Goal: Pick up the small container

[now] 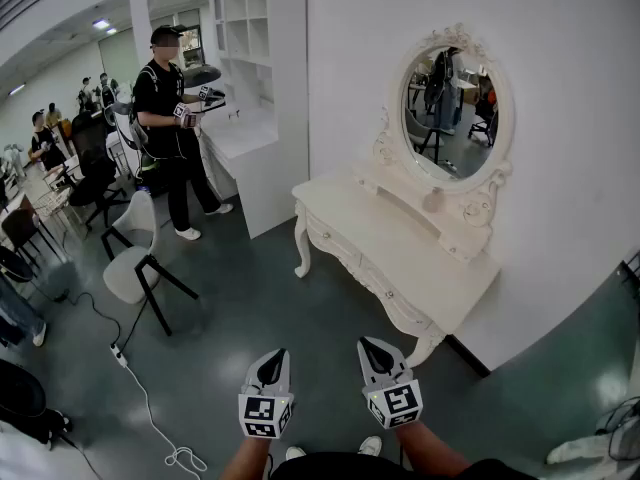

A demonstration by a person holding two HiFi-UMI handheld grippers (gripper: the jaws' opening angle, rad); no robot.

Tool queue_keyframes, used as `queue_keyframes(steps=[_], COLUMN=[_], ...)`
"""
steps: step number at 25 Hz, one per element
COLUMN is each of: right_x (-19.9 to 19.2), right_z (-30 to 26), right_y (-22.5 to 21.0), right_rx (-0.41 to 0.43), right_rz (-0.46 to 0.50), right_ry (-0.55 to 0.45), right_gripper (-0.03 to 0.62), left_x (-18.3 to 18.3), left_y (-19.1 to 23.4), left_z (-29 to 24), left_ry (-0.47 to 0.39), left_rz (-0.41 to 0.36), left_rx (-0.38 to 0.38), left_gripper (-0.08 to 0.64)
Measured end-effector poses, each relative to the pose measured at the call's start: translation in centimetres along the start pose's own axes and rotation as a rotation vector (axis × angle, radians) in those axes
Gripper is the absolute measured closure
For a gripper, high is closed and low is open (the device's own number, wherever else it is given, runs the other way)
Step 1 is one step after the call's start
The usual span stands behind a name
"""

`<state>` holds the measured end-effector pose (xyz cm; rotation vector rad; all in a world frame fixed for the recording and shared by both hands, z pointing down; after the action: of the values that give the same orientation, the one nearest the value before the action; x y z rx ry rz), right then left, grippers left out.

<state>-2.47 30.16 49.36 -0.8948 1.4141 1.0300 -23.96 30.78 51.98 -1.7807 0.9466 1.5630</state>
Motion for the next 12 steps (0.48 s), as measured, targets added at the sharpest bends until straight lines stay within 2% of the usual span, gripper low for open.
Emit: queue_keyframes(steps=[6,12], right_x=[-0.5,0.0], right_z=[2.3,1.9], right_y=[0.8,1.7], right_rx=[0.003,-0.005], right_rz=[-0.002,0.009], right_ry=[0.033,0.026], right_gripper=[0.586,0.586], left_x=[-0.9,-0.7], left_y=[-1.6,-0.7], left_z=[1.4,2.1], left_ry=[0.015,-0.023], left_rz=[0.020,0.024], left_rx=[-0.022,-0.017], left_gripper=[0.552,0.552])
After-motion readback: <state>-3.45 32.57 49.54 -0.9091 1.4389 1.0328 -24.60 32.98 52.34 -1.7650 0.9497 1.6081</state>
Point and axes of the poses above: the fingertips, and each gripper's own axes: z backward along the fingers, y to its left, x out of its top, the point moved 6 cm from there along z, backward along the fingers, and after that the axes turned 11 degrees about -x, right-handed, at the moved point
